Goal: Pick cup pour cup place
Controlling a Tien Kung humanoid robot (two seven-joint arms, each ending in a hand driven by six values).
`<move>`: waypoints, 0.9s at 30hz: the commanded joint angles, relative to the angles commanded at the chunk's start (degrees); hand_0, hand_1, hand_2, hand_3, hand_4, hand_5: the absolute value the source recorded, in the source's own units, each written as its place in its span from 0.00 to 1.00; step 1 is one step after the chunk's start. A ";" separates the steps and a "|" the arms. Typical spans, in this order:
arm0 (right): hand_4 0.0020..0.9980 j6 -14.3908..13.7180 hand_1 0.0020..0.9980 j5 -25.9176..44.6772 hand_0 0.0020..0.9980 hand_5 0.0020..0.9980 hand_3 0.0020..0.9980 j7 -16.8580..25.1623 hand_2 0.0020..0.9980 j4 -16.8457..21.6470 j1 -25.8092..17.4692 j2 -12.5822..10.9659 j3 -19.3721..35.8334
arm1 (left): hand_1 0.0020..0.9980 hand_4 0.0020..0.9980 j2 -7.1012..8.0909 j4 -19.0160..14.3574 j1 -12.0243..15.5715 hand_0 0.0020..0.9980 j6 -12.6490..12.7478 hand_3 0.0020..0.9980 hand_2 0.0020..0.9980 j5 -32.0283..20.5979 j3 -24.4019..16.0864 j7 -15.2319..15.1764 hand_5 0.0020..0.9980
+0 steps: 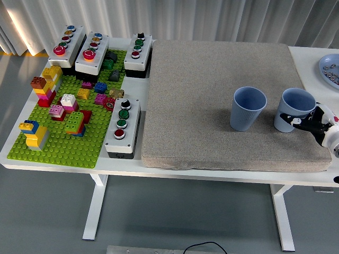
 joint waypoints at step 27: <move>0.90 2.45 0.93 -4.12 0.96 0.27 1.00 -2.40 1.00 0.57 -0.46 0.08 0.75 | 0.77 0.51 0.05 0.00 0.42 0.73 0.02 0.68 0.82 0.11 -0.04 0.02 0.95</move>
